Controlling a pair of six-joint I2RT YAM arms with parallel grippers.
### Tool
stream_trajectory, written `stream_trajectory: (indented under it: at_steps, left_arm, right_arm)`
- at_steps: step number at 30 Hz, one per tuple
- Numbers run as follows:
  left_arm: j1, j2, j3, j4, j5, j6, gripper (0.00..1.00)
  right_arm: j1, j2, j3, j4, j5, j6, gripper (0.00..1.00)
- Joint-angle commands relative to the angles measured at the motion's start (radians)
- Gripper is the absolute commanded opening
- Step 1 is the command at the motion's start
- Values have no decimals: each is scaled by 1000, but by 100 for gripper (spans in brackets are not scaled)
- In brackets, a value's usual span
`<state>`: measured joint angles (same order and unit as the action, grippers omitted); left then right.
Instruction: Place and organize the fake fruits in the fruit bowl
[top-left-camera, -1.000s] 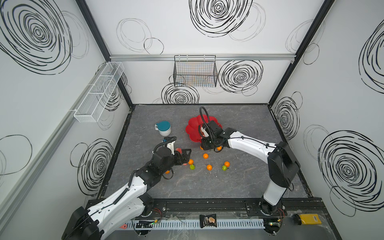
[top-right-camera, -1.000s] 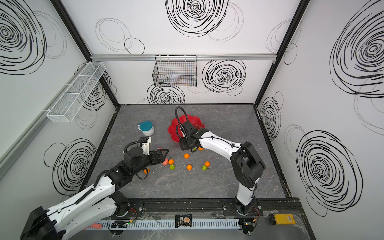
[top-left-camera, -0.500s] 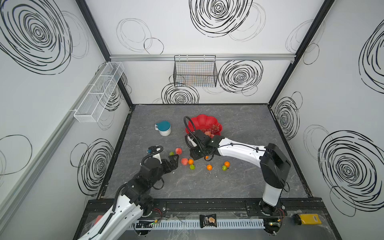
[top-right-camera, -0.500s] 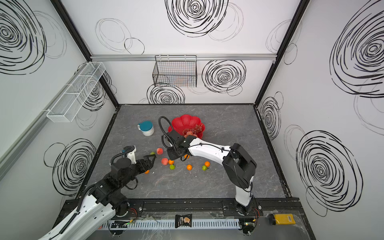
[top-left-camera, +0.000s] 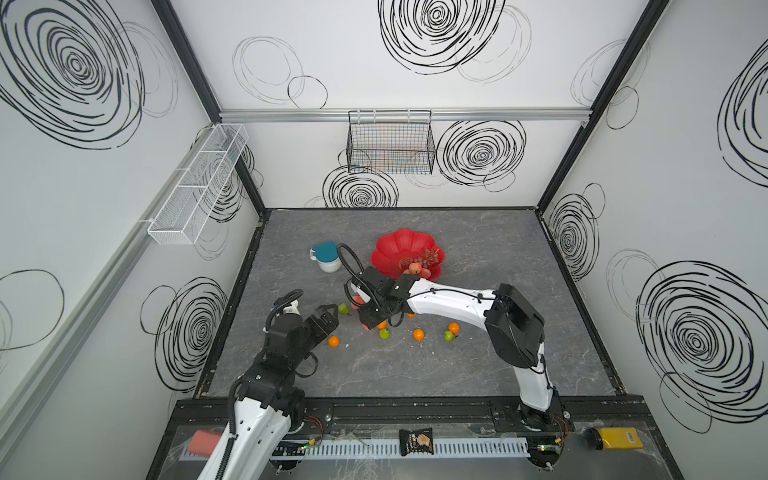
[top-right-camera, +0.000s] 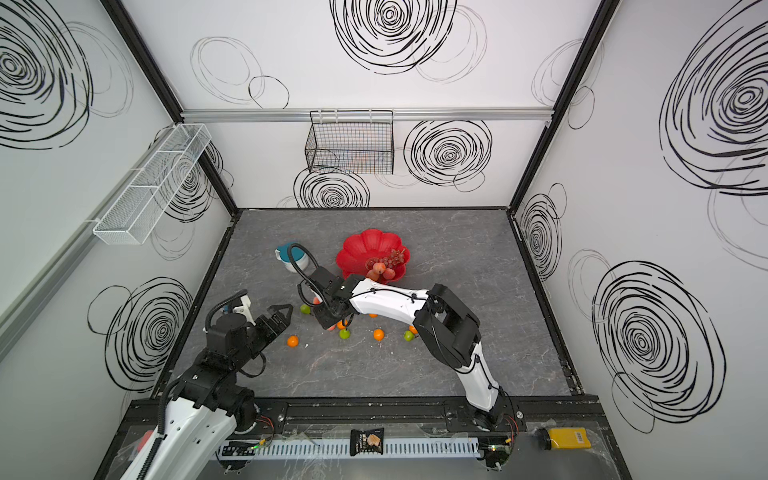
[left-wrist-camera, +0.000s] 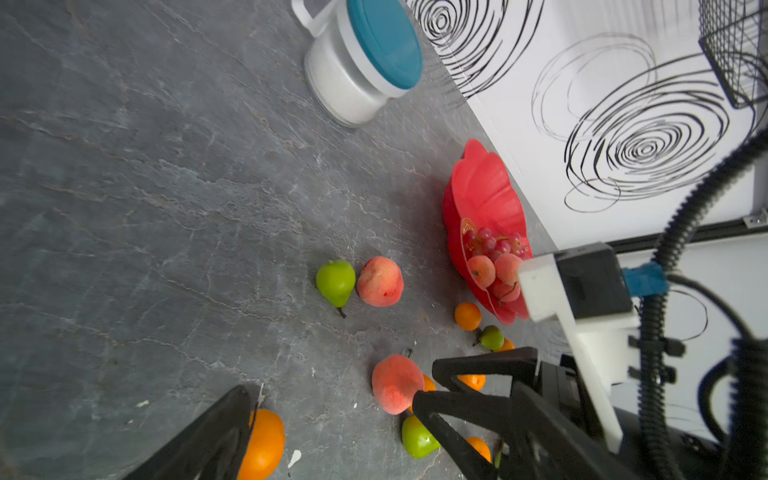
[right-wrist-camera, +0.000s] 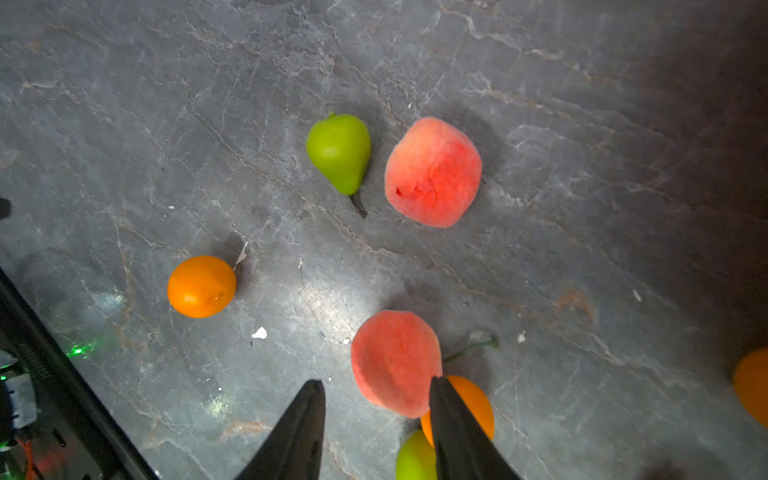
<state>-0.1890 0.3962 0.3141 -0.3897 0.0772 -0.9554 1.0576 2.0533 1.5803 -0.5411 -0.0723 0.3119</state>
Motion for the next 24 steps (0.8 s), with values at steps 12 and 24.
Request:
stream_trajectory:
  at_steps: [12, 24]
  left_arm:
    - [34, -4, -28, 32, 49, -48, 99]
    - [34, 5, -33, 48, 56, -44, 99]
  right_arm:
    - [13, 89, 84, -92, 0, -62, 68]
    - [15, 138, 116, -113, 15, -67, 64]
